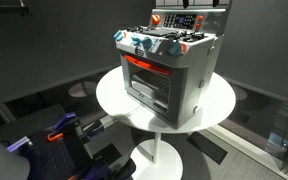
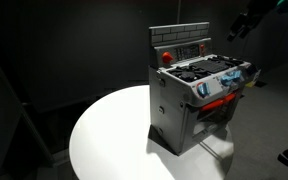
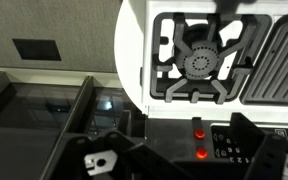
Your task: Press the top switch on the stove
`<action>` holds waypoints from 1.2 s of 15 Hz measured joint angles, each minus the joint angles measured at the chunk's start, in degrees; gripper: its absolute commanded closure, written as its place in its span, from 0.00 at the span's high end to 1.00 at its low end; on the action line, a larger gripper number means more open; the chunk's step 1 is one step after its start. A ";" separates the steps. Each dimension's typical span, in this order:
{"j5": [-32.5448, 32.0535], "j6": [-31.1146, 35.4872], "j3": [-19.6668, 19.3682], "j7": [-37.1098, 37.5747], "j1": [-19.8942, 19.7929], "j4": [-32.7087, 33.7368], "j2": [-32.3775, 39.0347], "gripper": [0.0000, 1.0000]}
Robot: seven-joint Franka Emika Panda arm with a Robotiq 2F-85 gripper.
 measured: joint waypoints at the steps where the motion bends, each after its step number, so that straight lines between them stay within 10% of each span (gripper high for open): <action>1: -0.39 0.84 0.18 0.67 -0.01 0.51 1.00 1.00; 18: -1.04 2.83 0.96 2.38 -0.01 2.79 5.54 1.00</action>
